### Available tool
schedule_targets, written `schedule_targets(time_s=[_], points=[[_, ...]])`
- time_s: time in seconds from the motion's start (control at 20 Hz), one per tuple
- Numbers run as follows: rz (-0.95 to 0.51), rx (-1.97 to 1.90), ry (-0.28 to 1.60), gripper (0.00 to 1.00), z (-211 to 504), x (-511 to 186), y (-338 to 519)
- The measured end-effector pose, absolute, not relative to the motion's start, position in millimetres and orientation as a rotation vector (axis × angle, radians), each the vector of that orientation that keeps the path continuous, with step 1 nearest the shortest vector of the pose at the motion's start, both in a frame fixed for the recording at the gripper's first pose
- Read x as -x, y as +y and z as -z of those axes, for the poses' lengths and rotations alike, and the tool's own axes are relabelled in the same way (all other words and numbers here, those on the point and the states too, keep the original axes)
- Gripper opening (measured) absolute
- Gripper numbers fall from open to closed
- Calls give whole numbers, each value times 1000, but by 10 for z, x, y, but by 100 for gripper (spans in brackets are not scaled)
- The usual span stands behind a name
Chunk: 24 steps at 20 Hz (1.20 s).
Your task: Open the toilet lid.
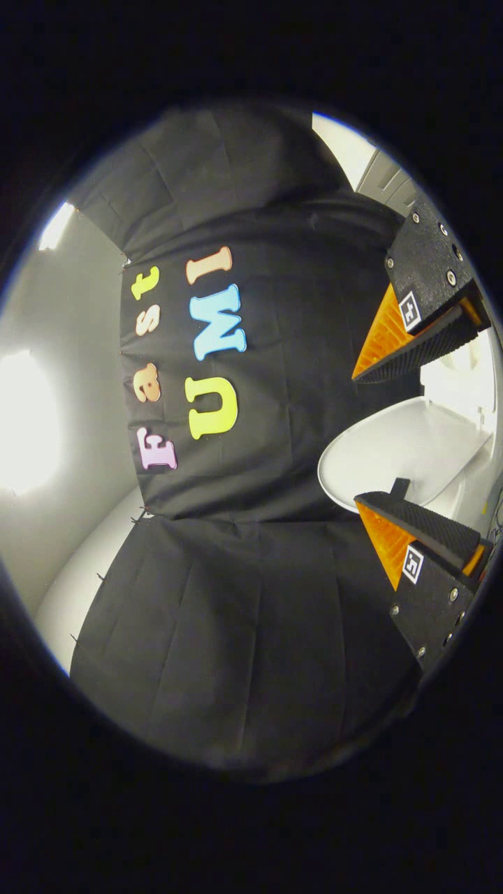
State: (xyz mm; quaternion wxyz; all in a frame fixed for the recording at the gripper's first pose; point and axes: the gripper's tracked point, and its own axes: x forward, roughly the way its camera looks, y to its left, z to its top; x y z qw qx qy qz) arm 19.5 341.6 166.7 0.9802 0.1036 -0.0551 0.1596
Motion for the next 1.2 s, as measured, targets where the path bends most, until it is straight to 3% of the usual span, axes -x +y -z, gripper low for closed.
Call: schedule_targets(time_s=[0.6, 1.2], points=[[-150, -163, -147, 95, -1631, -217, 1813], [-1, -77, -88, 95, -890, -160, 580]])
